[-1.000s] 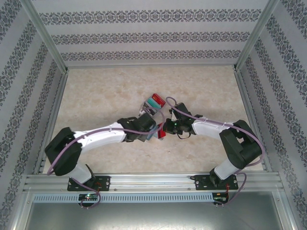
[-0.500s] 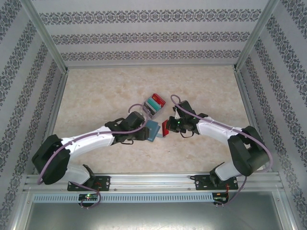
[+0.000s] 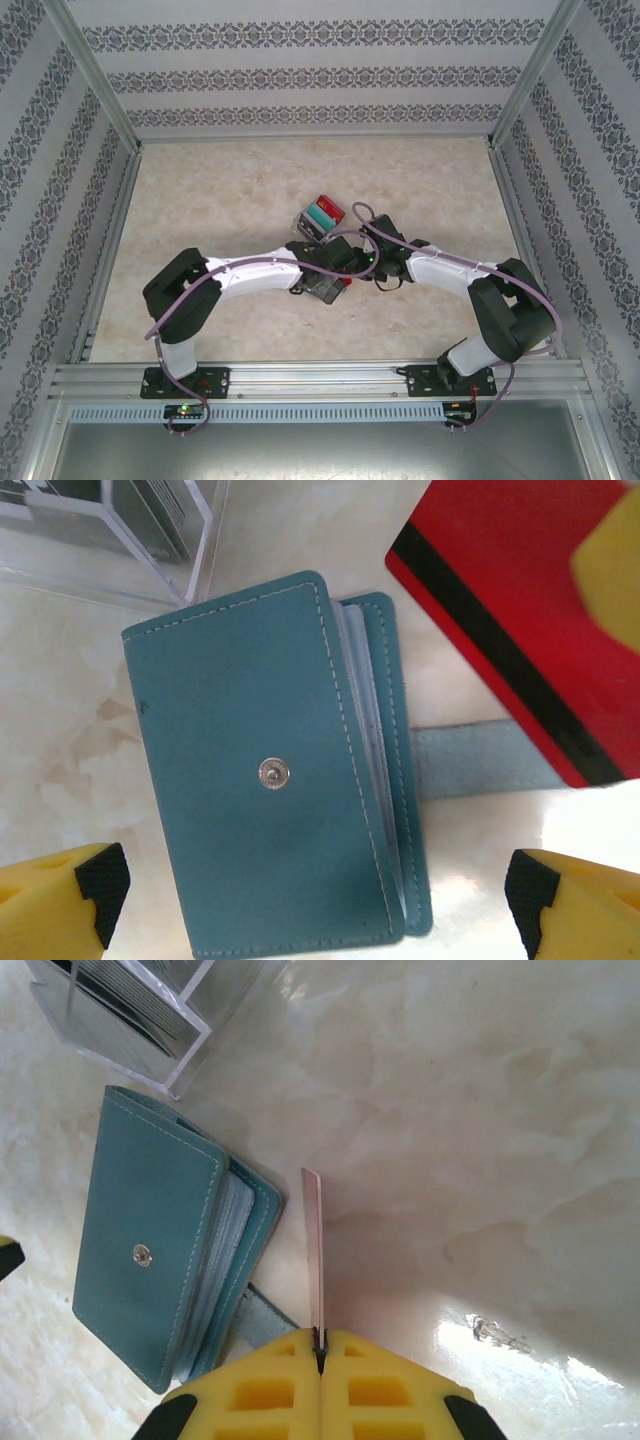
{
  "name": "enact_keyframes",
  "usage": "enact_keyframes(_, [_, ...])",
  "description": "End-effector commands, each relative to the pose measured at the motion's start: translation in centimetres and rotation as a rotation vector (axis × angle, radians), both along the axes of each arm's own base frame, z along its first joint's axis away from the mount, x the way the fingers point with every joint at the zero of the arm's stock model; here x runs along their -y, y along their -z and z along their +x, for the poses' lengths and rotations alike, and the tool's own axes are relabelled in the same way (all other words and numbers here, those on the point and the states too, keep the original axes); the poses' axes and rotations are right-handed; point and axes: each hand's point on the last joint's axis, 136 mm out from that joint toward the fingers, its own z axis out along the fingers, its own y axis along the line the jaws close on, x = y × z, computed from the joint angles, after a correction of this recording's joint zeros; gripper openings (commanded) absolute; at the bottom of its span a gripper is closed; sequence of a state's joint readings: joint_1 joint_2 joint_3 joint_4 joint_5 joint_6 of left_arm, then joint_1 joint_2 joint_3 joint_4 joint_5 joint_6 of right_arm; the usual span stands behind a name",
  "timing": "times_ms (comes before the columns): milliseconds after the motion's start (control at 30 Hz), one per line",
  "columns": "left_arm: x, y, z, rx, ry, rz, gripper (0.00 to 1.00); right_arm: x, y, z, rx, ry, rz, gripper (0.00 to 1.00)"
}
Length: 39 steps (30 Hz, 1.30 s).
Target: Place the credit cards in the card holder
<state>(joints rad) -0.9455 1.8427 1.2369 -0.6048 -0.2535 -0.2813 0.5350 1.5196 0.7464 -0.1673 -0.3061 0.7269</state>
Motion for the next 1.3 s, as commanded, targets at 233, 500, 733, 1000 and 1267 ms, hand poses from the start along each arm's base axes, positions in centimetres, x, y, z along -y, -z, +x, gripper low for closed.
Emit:
enact_keyframes(233, [-2.1, 0.9, 0.8, 0.003, 0.027, 0.186, 0.95, 0.9, 2.2, -1.1, -0.039, 0.006, -0.054, 0.0])
enact_keyframes(500, [-2.6, 0.3, 0.9, 0.01, 0.004, 0.18, 0.67, 1.1, 2.8, -1.3, -0.055, 0.004, -0.072, 0.0])
enact_keyframes(733, [-3.6, -1.2, 1.8, 0.057, -0.015, 0.194, 0.54, 1.4, 3.6, -1.6, -0.072, 0.004, -0.093, 0.0])
enact_keyframes(1000, [-4.0, -0.8, 1.9, 0.047, -0.01, 0.197, 0.31, 1.5, 3.7, -1.6, -0.072, 0.003, -0.1, 0.0])
enact_keyframes(1267, [-4.6, -1.4, 2.4, 0.081, -0.018, 0.214, 0.09, 1.5, 3.7, -1.7, -0.07, 0.005, -0.102, 0.0])
